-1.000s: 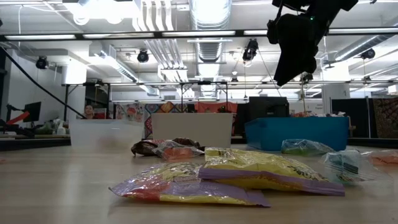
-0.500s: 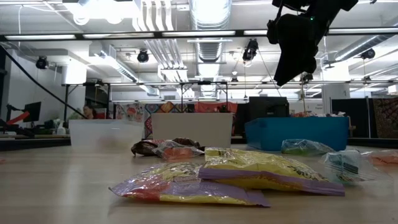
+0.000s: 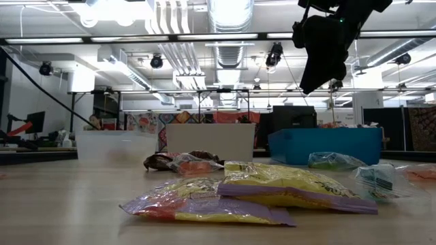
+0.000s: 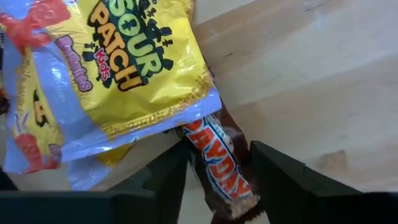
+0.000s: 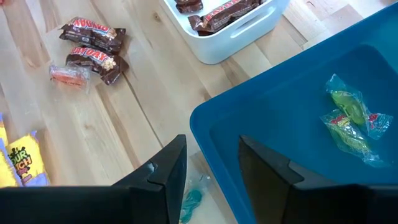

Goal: Sort candy
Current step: Put the brown chocolate into the white bin, then put the orange candy into the blue bin

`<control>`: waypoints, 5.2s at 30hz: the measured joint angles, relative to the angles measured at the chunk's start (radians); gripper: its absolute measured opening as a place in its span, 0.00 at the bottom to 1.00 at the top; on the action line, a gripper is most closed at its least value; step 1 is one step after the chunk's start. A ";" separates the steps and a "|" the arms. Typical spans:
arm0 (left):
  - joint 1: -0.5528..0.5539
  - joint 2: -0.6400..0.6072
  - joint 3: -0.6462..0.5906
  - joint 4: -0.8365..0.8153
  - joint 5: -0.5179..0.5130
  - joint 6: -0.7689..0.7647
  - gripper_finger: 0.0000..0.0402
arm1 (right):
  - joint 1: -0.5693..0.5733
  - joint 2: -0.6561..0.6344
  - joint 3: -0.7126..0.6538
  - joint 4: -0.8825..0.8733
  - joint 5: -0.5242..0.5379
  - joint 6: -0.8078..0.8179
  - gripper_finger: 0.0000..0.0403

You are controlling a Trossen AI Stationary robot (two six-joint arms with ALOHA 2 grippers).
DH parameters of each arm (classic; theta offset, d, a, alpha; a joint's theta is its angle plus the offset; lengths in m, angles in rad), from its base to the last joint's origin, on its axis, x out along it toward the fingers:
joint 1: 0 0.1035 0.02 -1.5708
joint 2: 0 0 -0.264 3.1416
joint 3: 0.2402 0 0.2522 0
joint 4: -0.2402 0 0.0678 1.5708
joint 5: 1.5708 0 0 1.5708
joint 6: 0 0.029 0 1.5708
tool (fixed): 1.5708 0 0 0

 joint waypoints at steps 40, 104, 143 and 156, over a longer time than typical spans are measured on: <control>0.508 -0.275 0.135 0.146 -0.397 1.616 0.06 | 0.164 0.000 -0.061 0.268 0.000 -0.198 0.31; 1.244 -0.275 -0.318 1.097 -0.051 2.124 0.06 | 0.163 0.001 -0.065 0.388 0.176 -0.105 0.30; 1.203 -0.283 -0.021 0.430 -0.052 2.068 0.42 | 0.166 0.002 -0.066 0.349 -0.068 0.202 0.30; 0.951 -0.433 0.021 0.375 0.053 2.064 0.42 | 0.271 0.002 -0.067 -0.004 -0.142 0.528 0.30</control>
